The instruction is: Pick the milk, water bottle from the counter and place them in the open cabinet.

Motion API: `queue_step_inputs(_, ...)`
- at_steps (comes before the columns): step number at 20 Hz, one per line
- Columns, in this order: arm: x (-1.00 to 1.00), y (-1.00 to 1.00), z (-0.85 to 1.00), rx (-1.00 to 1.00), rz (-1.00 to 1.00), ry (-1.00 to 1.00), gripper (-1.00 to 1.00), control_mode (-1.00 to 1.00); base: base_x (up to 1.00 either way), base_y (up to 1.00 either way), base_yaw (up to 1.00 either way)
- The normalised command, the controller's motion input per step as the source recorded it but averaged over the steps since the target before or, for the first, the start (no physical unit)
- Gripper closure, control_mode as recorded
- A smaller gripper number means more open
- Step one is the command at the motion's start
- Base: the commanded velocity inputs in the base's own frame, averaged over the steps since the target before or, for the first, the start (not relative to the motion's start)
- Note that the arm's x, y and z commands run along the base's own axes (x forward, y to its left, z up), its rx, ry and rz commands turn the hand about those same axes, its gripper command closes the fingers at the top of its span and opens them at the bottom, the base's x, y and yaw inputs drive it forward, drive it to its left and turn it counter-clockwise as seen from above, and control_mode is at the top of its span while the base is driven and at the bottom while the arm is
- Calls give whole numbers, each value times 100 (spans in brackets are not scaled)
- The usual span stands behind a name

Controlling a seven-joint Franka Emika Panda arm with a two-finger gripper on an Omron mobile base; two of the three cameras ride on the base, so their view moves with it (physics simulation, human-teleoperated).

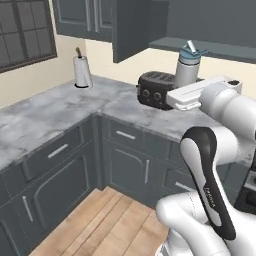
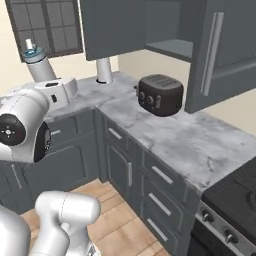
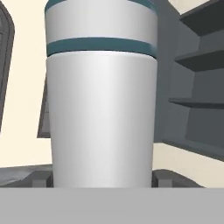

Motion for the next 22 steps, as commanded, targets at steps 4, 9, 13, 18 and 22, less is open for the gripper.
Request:
queue_step_inputs(4, 0, 0, 0, 0, 0, 0, 100, 100, 0, -21, -61)
queue_step_inputs(9, 0, 0, 0, 0, 0, 0, 100, 100, 13, 19, -61)
queue_step_inputs(13, 0, 0, 0, 0, 0, 0, 100, 100, 24, 47, -58)
queue_step_inputs(18, 0, 0, 0, 0, 0, 0, 100, 100, 18, 61, -53)
queue_step_inputs(22, 0, 0, 0, 0, 0, 0, 100, 100, 7, 69, -49)
